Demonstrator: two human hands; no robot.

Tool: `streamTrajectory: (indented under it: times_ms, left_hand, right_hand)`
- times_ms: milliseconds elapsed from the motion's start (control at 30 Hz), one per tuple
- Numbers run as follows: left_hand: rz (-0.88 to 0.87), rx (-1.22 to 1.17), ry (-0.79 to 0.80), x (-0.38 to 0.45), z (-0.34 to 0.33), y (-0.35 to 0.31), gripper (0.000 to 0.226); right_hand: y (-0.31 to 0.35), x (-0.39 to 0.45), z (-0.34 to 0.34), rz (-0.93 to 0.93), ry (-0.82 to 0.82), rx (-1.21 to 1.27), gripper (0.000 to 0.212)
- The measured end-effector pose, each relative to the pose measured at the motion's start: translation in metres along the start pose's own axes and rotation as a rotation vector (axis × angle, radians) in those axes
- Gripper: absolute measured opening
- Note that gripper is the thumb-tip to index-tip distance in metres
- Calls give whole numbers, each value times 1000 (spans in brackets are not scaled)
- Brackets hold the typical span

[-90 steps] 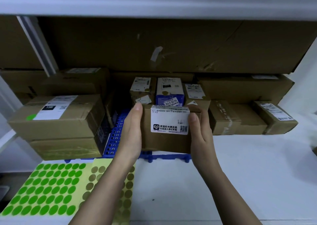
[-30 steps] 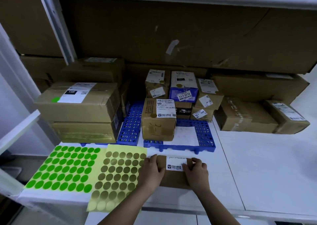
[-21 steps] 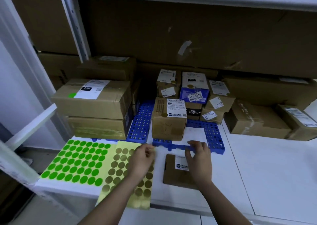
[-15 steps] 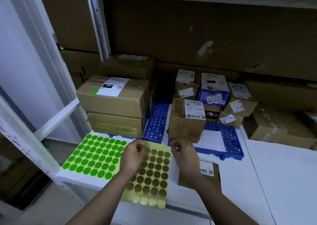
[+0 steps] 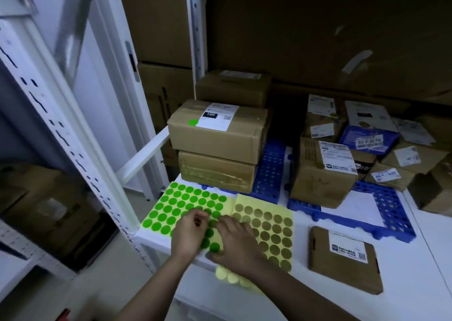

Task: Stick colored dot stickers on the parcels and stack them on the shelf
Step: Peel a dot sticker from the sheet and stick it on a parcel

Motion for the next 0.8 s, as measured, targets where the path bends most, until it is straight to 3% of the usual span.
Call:
streamTrajectory:
  times_ms: [167, 400, 533, 700, 800]
  left_hand:
    - [11, -142, -38, -12, 1, 14, 17]
    - [70, -403, -204, -27, 6, 12, 22]
    - [92, -497, -196, -29, 4, 12, 14]
    - [105, -537, -182, -30, -1, 14, 17]
    - [118, -560, -179, -29, -1, 15, 15]
  right_hand:
    - [9, 1, -20, 83, 23, -84, 81]
    - [15, -1, -22, 183, -219, -124, 55]
    - [12, -1, -11, 215, -314, -84, 32]
    - [12, -3, -21, 210, -237, -243, 60]
    - [13, -7, -25, 207, -265, -271, 54]
Point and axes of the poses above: each hand's wrist, its own x-axis towards the middle knuckle, its own z-axis out of the back of the hand, y = z × x, the point moved 4 cm from there along x, towards the middle knuckle, and after that the axes turned 13 degrees about y, right-handed, at the moved point
